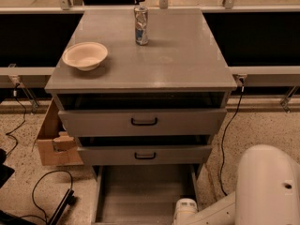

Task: Open bottom drawer

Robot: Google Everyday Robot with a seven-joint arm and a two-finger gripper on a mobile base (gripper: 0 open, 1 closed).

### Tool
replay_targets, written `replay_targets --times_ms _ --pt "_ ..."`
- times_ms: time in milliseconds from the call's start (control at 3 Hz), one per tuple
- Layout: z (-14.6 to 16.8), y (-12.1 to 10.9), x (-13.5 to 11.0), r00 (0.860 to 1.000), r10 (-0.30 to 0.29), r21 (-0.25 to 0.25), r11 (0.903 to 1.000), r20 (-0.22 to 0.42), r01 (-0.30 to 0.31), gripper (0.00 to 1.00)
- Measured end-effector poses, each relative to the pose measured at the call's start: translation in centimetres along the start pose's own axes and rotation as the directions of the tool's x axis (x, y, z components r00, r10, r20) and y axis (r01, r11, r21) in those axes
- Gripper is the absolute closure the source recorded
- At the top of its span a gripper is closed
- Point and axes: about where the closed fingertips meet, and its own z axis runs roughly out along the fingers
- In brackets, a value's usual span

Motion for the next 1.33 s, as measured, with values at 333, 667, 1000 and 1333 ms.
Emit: replay_targets --times_ms 333,667,1000,1333 --pt "0.0 0.0 0.0 1.0 0.0 0.0 1.0 0.0 0.0 0.0" --pt "-2.8 0.6 0.2 0.999 -0.027 0.025 0.9993 -0.037 0.028 0.0" --pt "-8.2 2.1 0.8 0.989 -0.125 0.02 0.9917 -0.083 0.127 0.0" --pt "-14.0 4.6 2.1 0.97 -0.217 -0.013 0.9761 -0.112 0.217 0.0"
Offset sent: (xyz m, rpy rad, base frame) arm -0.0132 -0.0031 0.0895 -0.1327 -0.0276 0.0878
